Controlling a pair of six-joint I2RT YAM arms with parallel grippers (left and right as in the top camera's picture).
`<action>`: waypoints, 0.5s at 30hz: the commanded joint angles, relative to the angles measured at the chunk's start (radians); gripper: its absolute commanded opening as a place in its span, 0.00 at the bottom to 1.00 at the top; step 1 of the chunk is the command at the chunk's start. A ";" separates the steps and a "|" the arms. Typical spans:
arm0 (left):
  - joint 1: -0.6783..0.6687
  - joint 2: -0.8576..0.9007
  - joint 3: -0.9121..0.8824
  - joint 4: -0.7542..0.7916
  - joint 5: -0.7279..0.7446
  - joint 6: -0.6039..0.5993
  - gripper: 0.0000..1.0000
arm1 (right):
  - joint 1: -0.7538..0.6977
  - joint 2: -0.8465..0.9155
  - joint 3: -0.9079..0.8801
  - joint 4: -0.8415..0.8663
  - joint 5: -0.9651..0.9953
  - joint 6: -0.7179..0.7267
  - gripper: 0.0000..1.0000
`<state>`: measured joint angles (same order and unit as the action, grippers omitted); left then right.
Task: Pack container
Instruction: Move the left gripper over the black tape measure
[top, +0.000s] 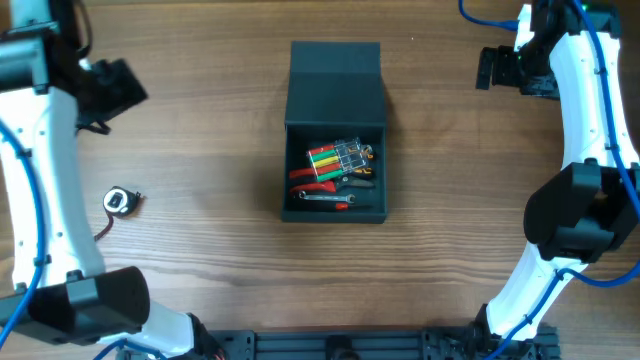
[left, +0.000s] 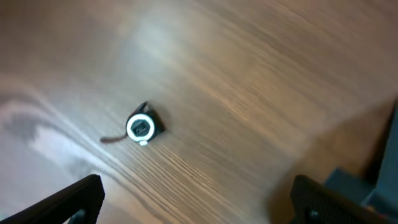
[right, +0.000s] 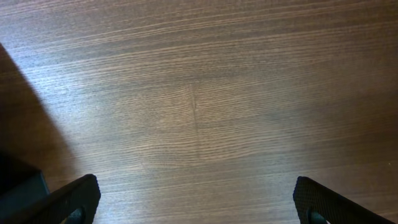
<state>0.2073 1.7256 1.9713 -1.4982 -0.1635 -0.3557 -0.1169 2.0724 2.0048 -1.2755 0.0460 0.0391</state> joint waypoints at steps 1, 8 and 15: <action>0.059 -0.016 -0.102 0.019 0.001 -0.177 1.00 | 0.000 0.005 -0.002 0.005 -0.002 -0.011 1.00; 0.126 -0.016 -0.420 0.196 0.016 -0.185 1.00 | 0.000 0.005 -0.002 0.008 -0.002 -0.013 1.00; 0.202 -0.016 -0.605 0.304 0.017 -0.206 1.00 | 0.000 0.005 -0.002 0.007 -0.001 -0.013 1.00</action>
<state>0.3641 1.7172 1.4445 -1.2263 -0.1513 -0.5316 -0.1169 2.0724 2.0048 -1.2705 0.0456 0.0387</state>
